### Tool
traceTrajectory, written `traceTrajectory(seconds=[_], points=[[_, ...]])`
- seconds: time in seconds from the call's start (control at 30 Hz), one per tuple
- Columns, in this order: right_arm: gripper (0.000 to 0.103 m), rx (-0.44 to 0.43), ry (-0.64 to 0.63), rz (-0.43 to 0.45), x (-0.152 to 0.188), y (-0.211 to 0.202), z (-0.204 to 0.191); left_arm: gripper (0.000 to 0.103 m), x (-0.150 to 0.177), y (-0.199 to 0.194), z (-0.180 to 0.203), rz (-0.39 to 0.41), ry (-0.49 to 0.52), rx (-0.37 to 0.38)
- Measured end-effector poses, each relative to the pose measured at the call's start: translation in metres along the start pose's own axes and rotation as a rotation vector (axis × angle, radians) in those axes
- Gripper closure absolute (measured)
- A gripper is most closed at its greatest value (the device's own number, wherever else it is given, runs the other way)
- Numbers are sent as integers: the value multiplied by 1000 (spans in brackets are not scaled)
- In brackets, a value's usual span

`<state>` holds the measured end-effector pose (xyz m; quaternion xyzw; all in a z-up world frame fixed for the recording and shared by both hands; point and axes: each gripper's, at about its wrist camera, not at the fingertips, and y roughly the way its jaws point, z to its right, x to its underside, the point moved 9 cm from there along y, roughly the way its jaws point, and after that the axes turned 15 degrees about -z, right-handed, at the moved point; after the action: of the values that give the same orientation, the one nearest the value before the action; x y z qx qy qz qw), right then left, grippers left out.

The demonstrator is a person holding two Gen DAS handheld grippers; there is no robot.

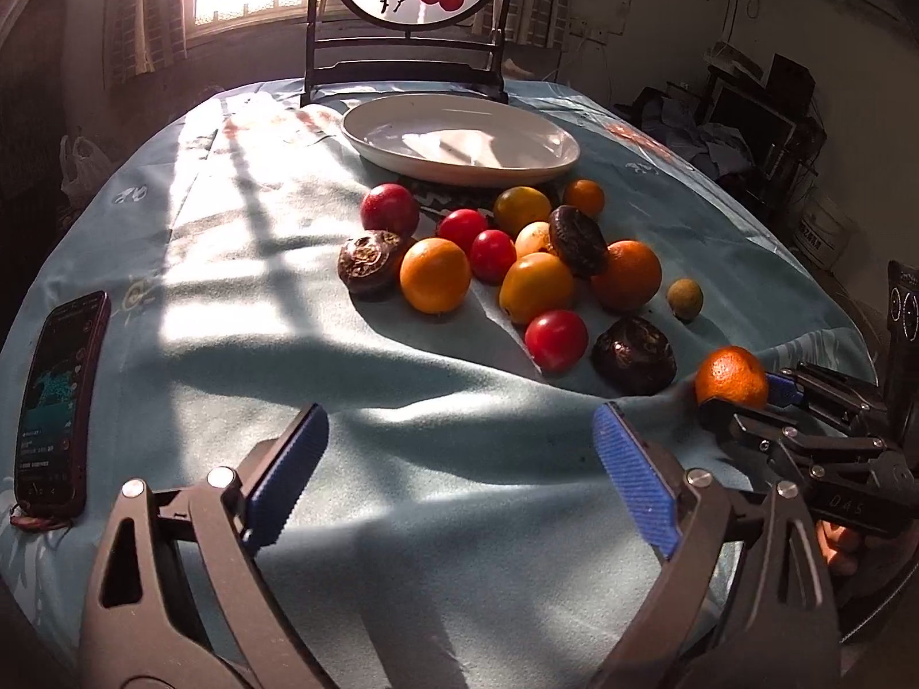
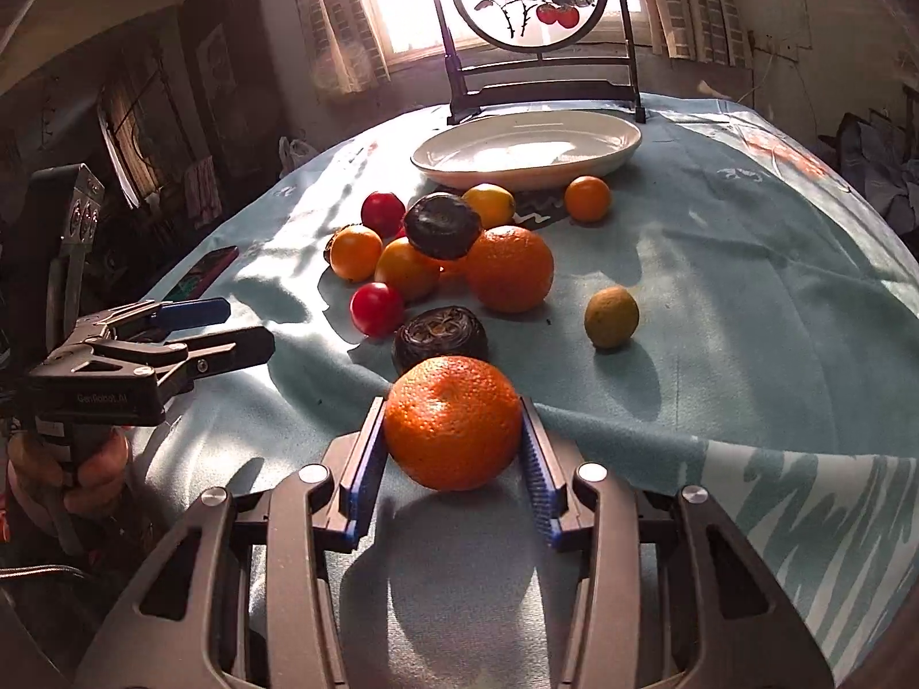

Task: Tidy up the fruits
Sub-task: 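Close the right tool around the mandarin nearest the tools, then release the mandarin into the white plate with the right tool while the left tool drops a red tomato there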

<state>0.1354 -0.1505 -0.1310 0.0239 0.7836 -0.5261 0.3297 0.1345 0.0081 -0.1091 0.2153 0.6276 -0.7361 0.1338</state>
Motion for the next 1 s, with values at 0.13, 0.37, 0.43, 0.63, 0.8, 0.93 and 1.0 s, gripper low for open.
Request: traceTrajectory(seconds=[0.13,0.37,0.43,0.63,0.8,0.93,1.0], points=[[59,-8,14,7,0,-2,7,28,-18,16,20,-30,53,31],[59,-34,18,2,4,2,14,48,-34,41,34,-100,48,98],[59,-39,13,6,4,1,14,49,-36,46,34,-115,39,108],[59,-60,15,7,5,2,16,60,-37,55,34,-144,32,111],[59,-62,14,7,6,1,16,72,-33,54,39,-153,52,110],[59,-61,16,4,3,0,16,72,-30,50,40,-144,62,105],[59,-62,11,9,-1,-5,16,72,-31,44,38,-132,52,128]])
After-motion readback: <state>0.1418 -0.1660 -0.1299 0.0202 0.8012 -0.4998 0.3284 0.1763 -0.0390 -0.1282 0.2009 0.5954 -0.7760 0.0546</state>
